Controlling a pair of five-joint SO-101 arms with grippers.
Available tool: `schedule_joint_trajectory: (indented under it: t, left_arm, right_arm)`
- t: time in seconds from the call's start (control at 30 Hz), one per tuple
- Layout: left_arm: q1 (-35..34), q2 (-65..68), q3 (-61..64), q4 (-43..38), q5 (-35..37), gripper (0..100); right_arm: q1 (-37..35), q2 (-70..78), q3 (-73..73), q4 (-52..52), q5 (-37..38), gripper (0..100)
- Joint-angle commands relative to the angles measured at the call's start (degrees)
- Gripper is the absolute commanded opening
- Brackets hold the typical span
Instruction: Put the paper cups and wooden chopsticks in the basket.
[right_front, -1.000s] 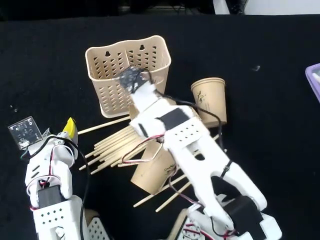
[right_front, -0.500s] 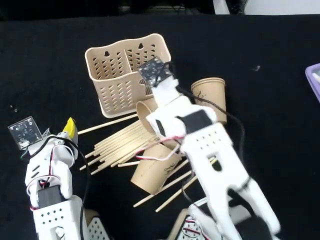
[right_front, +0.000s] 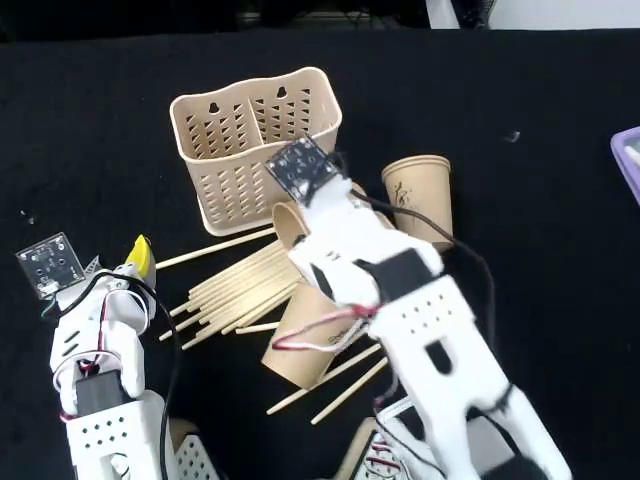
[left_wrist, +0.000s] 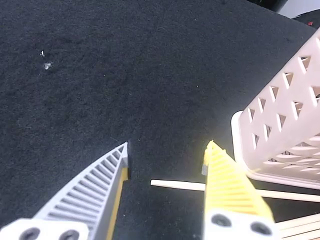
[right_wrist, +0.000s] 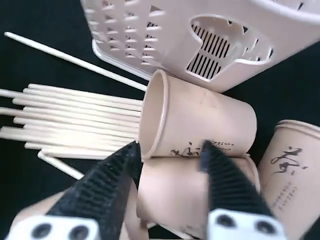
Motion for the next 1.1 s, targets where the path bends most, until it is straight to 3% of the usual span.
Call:
schedule_joint_trajectory:
  t: [0.0, 0.33, 0.67, 1.07]
  left_arm:
    - [0.0, -0.6, 1.5, 0.2, 0.2, 24]
    - [0.0, -0.6, 1.5, 0.2, 0.2, 24]
    - [-0.1, -0.6, 1.5, 0.2, 0.2, 24]
    - [-0.1, -0.6, 1.5, 0.2, 0.2, 24]
  right_arm:
    - [-1.4, 5.9, -3.2, -3.5, 0.0, 24.3]
    - [-3.3, 16.3, -10.9, -1.3, 0.8, 23.0]
    - [3.0, 18.6, -11.2, -1.4, 8.0, 23.0]
    - [3.1, 18.7, -11.2, -1.4, 8.8, 23.0]
